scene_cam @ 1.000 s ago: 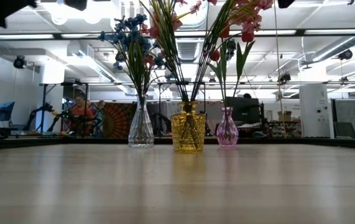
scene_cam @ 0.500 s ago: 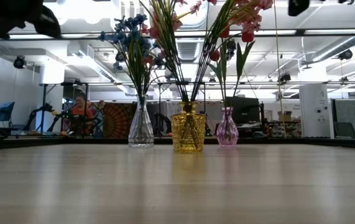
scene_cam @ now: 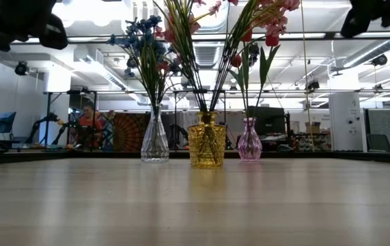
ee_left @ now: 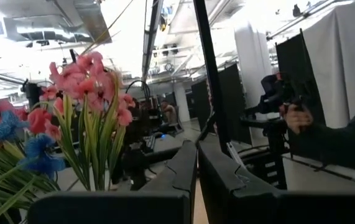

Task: Sort flowers into vase by color
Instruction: Return to Home Position

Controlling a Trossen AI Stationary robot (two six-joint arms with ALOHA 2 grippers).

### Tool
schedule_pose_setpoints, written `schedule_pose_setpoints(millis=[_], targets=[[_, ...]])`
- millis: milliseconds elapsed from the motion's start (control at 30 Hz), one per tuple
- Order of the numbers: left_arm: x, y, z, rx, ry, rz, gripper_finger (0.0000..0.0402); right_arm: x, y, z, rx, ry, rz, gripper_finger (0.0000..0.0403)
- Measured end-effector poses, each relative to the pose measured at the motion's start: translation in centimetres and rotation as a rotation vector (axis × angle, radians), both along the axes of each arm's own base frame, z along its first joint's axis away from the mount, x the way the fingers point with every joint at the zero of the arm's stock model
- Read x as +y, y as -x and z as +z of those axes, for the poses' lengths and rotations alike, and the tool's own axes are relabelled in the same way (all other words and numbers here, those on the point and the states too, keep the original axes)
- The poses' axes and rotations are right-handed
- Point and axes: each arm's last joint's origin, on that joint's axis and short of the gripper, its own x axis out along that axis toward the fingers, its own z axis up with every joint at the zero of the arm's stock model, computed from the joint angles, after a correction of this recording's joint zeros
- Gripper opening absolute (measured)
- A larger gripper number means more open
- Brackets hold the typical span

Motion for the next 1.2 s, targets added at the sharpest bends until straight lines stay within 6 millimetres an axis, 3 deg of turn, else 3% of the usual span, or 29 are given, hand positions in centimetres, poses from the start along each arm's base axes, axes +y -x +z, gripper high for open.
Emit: schedule_pose_setpoints(millis=[167,233,467,1200], targets=[[0.0,-0.2,-0.3,0.036,-0.003,-0.002,0.0000,0.0,-1.3,-3.3,0.028,0.052,0.008,0.0176],[-0.1,-0.2,-0.4,0.048,0.002,-0.003,0.0000,0.0,-1.6,-3.7,0.066,0.111,0.001,0.0176],[-0.1,-0.6,-0.6,0.087,-0.004,-0.002,0.0000,0.0,-2.1,-4.2,0.096,0.229,-0.022,0.0176],[-0.2,-1.2,-1.2,0.158,-0.017,0.003,0.0000,0.0,-2.7,-4.8,0.199,0.096,0.024,0.0176]])
